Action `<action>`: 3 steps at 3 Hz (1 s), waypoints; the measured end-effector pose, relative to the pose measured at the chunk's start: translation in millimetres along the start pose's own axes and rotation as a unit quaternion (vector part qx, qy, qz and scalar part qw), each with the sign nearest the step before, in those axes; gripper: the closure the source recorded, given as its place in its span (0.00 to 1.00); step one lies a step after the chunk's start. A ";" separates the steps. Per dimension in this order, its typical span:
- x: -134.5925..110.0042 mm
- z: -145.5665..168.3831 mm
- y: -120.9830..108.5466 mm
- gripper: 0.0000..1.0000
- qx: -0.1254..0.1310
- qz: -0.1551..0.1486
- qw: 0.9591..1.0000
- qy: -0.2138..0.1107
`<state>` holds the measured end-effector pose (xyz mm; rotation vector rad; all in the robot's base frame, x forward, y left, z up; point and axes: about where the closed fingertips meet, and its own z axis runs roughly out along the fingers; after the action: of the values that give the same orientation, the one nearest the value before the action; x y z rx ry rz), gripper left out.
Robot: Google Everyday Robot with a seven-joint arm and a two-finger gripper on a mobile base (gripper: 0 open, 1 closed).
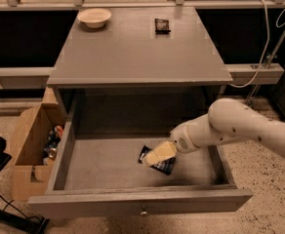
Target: Place rxbar blueberry into top drawer
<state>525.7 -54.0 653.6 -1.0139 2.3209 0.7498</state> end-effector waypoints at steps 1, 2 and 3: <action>-50.3 -69.6 -2.9 0.00 0.012 -0.091 0.996 0.001; -98.1 -137.7 -15.3 0.00 0.030 -0.177 0.984 0.015; -131.0 -200.7 -27.0 0.00 0.050 -0.221 0.973 0.043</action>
Offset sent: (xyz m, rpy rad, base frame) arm -0.0406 -0.1171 0.2735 -0.2431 -0.0149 0.7179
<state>581.7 -135.2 873.6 -1.4694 2.0623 0.4134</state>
